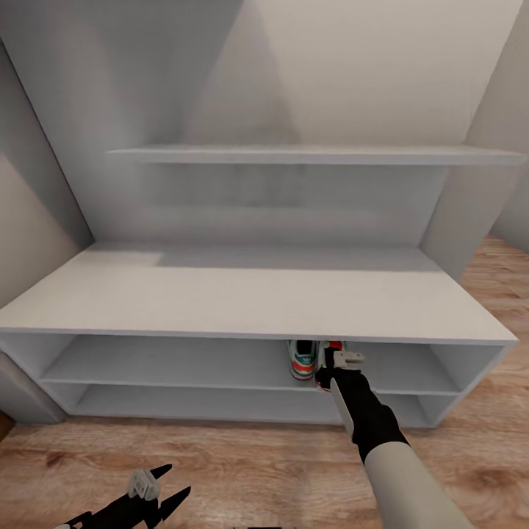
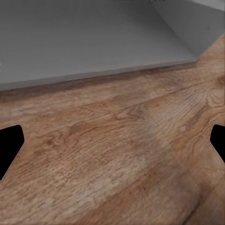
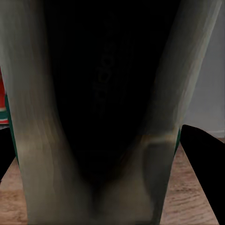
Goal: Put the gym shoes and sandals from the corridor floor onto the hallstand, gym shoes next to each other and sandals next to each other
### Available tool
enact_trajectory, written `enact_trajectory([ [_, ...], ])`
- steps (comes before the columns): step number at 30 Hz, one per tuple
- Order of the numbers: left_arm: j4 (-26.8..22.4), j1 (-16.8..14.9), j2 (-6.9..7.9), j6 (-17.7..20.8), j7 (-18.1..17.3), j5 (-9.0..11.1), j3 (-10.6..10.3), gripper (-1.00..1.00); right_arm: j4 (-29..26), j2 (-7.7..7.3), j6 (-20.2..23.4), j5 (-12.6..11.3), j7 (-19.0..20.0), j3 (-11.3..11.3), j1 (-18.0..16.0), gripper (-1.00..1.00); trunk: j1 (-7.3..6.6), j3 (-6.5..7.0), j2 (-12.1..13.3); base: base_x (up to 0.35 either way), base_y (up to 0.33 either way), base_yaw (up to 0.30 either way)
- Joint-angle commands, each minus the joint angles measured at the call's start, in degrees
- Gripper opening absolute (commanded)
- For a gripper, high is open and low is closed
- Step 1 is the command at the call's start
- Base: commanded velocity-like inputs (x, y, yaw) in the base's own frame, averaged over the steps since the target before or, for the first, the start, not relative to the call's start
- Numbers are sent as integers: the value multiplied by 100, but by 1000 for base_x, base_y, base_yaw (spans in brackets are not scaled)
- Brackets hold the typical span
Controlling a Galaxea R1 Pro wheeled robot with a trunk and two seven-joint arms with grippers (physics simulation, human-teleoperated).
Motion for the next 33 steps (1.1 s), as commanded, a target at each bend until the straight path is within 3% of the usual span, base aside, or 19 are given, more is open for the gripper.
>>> enact_trajectory([
  [1,-1,-5,-6,-25,-25,-51,49,100,-7,6,35,54,15,-17,-3,-100,1,-5,-2,233,1,0],
  [25,1,-5,-9,-25,-25,-51,49,100,-5,0,35,54,15,-17,-3,-100,1,-5,-2,79,0,0],
  [26,3,-5,-9,-25,-25,-51,49,100,-5,2,35,54,15,-17,-3,100,1,-5,-2,0,0,0],
  [33,1,-5,-3,-25,-25,-51,49,100,-1,-2,35,54,15,-17,-3,100,1,-5,-2,0,0,0],
])
